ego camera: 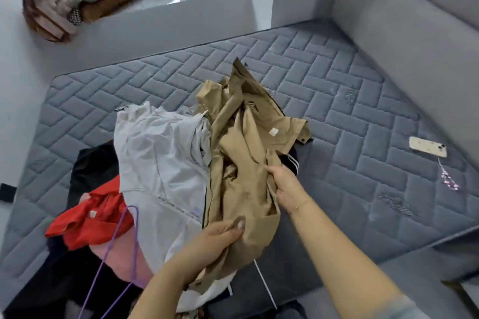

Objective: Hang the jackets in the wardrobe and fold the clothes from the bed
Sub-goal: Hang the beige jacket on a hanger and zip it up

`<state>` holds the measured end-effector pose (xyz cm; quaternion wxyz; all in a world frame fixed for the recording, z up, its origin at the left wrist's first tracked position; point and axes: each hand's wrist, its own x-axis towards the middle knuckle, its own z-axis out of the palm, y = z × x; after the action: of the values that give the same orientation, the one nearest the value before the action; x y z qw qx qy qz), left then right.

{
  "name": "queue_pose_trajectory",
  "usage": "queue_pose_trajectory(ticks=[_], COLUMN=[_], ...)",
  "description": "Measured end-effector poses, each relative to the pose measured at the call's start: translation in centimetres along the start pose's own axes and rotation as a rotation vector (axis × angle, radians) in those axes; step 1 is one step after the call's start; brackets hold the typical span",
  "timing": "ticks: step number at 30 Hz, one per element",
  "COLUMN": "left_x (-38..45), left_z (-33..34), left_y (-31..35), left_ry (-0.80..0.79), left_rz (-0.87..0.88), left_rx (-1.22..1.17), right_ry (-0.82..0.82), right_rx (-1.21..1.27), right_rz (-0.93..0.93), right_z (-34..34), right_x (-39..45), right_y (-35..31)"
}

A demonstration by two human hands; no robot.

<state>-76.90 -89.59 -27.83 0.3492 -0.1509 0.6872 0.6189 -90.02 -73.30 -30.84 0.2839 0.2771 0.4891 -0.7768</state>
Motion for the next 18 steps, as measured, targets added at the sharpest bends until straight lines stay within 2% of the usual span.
queue_pose_trajectory(ticks=[3, 5, 8, 10, 14, 16, 18], left_x=[0.5, 1.3, 3.2, 4.7, 8.7, 10.5, 11.7], left_z=[-1.2, -1.9, -2.7, -2.7, -1.7, -1.4, -0.9], left_y=[-0.6, -0.3, 1.1, 2.5, 4.4, 4.0, 3.0], left_ry=[0.133, 0.154, 0.127, 0.079, 0.091, 0.239, 0.39], left_rz=[0.08, 0.094, -0.016, -0.126, -0.153, -0.184, -0.13], left_rx=[-0.111, -0.3, -0.67, -0.774, -0.811, -0.672, -0.436], right_ry=[0.017, 0.01, -0.034, -0.096, -0.242, -0.276, -0.193], right_rx=[-0.165, -0.304, -0.505, -0.587, -0.654, -0.67, -0.64], right_rz=[-0.237, -0.317, -0.344, -0.326, -0.258, -0.23, -0.233], right_z=[1.6, 1.8, 1.6, 1.0, -1.2, -2.5, -4.1], right_x=[-2.5, -4.4, -7.6, -9.9, -14.0, -15.2, -15.5], right_y=[-0.8, -0.8, 0.0, 1.0, 3.5, 4.3, 4.4])
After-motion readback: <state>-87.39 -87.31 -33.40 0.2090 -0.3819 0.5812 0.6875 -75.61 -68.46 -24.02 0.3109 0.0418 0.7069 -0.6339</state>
